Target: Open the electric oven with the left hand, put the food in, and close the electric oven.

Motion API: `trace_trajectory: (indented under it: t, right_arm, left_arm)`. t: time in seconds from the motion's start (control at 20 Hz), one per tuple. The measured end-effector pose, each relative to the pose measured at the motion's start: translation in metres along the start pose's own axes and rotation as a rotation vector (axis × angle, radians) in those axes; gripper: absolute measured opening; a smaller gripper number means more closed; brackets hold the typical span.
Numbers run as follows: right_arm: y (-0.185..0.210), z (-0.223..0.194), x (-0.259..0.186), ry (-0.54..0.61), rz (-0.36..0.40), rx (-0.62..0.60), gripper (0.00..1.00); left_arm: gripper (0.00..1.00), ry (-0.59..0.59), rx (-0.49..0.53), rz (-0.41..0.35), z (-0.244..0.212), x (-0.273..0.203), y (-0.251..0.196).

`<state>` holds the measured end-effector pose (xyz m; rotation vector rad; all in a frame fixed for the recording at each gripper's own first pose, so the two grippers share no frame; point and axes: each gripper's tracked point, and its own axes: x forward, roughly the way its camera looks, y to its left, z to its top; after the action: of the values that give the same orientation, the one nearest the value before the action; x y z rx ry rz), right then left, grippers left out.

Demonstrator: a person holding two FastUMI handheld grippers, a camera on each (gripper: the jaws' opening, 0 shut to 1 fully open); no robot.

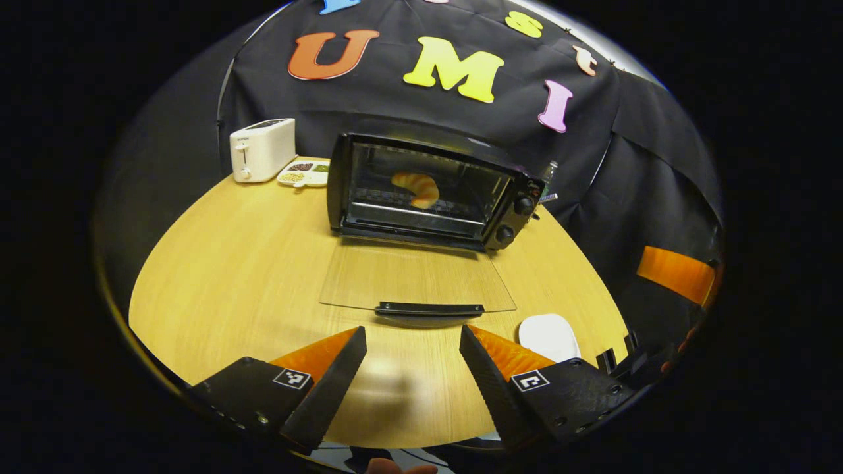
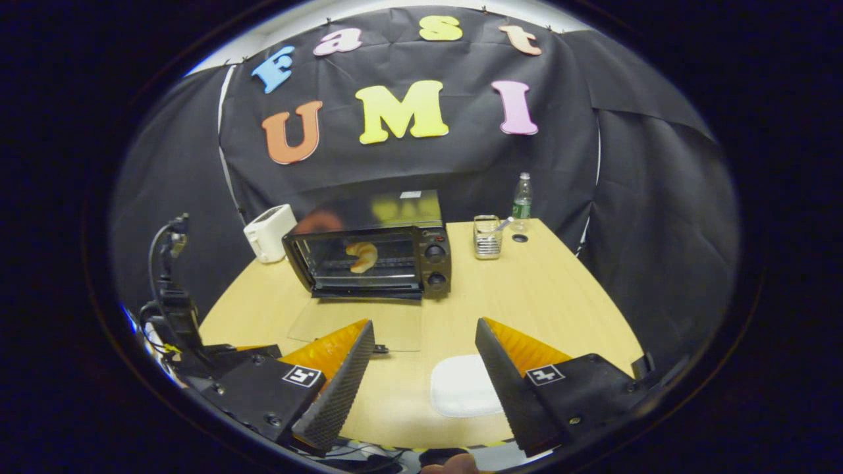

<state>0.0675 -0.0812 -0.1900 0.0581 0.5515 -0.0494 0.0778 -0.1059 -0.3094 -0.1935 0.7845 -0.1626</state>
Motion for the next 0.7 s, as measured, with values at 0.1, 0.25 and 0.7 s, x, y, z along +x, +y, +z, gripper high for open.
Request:
trace_trajectory:
  t: [0.1,0.25,0.7]
  right_arm:
    - [-0.015,-0.006,0.001,0.029,-0.007,-0.004,0.96]
    - [-0.037,-0.016,0.007,0.071,-0.01,0.0,0.96]
    - [-0.076,-0.026,0.035,0.135,0.055,-0.109,0.97]
  left_arm:
    - [0.94,0.012,0.003,0.02,-0.011,0.021,-0.003]
    - [0.94,0.04,-0.013,0.055,-0.028,0.045,-0.006]
    - [0.95,0.08,0.028,0.148,-0.042,0.087,-0.011]
